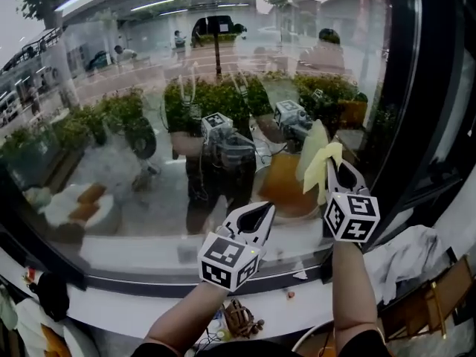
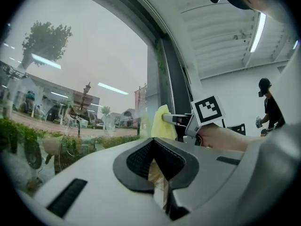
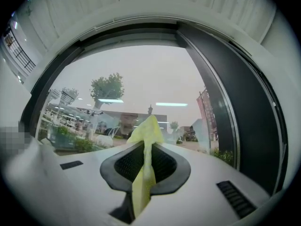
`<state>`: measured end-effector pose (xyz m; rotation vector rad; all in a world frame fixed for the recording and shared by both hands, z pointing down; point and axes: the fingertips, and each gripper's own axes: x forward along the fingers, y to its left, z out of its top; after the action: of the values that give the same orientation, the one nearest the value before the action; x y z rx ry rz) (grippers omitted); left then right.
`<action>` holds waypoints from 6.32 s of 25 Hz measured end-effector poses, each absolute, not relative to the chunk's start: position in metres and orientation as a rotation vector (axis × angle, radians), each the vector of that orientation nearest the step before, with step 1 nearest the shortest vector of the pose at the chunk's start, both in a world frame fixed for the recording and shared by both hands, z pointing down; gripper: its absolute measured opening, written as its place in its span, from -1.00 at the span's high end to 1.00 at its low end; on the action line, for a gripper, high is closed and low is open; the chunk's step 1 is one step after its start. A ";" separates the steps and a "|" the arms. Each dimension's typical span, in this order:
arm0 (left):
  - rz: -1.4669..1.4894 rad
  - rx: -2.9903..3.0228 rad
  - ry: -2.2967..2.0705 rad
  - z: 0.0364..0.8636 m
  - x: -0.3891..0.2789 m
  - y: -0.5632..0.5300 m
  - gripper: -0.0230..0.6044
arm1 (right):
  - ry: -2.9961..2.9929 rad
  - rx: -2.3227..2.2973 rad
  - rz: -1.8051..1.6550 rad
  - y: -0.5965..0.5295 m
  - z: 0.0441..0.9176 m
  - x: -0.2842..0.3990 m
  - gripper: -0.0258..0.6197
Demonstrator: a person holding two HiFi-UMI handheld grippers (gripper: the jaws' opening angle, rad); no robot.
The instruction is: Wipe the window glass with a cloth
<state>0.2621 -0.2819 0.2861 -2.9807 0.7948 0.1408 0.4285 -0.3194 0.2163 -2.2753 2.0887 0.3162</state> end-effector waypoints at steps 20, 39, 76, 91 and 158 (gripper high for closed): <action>0.139 -2.940 0.983 0.294 0.112 -0.317 0.90 | 2.147 -2.174 0.314 -0.367 0.212 0.278 0.76; 0.167 -2.881 1.215 0.317 -0.077 -0.328 0.90 | 2.238 -2.066 0.443 -0.387 0.215 0.065 0.76; 0.113 -2.620 1.805 0.364 -0.415 -0.338 0.90 | 2.593 -1.556 0.505 -0.441 0.248 -0.368 0.76; 0.099 -2.637 1.760 0.362 -0.405 -0.343 0.90 | 2.678 -1.464 0.490 -0.444 0.253 -0.376 0.76; -0.128 -3.097 1.185 0.447 0.033 0.018 0.90 | 2.442 -1.990 -0.129 0.021 0.416 0.170 0.76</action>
<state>0.0335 0.0182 0.4471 -3.0970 1.1848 -0.1281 0.1699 0.0208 0.4157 -1.9901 2.4415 -0.1292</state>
